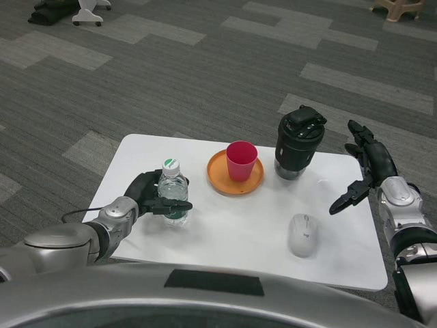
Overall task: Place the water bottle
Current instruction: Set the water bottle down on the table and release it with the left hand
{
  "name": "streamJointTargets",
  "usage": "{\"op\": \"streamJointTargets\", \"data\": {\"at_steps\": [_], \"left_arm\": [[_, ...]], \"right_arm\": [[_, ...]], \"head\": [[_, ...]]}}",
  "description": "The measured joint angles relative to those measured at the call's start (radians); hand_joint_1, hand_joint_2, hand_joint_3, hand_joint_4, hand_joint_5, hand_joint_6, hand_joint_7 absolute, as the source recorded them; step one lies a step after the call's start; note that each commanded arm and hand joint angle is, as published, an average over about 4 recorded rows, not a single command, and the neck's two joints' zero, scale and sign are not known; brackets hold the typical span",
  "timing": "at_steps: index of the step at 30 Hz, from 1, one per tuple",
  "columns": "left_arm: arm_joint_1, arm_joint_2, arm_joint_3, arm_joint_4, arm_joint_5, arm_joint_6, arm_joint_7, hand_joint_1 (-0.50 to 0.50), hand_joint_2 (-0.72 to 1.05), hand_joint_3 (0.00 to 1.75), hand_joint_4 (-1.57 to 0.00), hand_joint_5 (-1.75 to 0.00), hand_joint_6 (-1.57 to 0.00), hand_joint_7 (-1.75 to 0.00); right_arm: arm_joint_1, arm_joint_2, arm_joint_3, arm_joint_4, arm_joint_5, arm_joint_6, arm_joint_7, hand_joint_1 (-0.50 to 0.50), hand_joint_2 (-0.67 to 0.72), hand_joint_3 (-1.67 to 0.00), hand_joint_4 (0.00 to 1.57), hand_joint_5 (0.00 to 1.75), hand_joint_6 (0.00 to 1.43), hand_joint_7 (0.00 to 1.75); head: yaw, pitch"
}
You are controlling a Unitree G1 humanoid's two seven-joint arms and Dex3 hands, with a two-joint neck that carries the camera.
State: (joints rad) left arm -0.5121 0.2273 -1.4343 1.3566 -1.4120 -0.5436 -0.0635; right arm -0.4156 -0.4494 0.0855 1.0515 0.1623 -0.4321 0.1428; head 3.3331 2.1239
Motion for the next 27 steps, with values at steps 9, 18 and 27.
{"op": "streamJointTargets", "data": {"at_steps": [9,18,27], "left_arm": [[0.000,0.001,0.000,-0.005,-0.022,0.021,0.000,0.50,0.91,0.09,-1.46,-1.75,-1.20,-1.19],[-0.001,0.003,0.001,-0.010,-0.031,0.035,0.000,0.50,0.69,0.09,-1.50,-1.75,-1.20,-1.19],[-0.001,0.007,0.001,-0.014,-0.031,0.048,0.001,0.50,0.41,0.09,-1.49,-1.75,-1.22,-1.12]], "right_arm": [[0.000,0.000,0.000,0.000,0.000,0.000,0.000,-0.21,0.53,-0.16,0.03,0.58,0.00,0.00],[0.000,0.000,0.000,0.000,0.000,0.000,0.000,-0.21,0.53,-0.16,0.03,0.58,0.00,0.00],[0.000,0.000,0.000,0.000,0.000,0.000,0.000,-0.21,0.53,-0.16,0.03,0.58,0.00,0.00]], "head": [[0.000,0.000],[0.000,-0.001],[0.001,-0.001]]}}
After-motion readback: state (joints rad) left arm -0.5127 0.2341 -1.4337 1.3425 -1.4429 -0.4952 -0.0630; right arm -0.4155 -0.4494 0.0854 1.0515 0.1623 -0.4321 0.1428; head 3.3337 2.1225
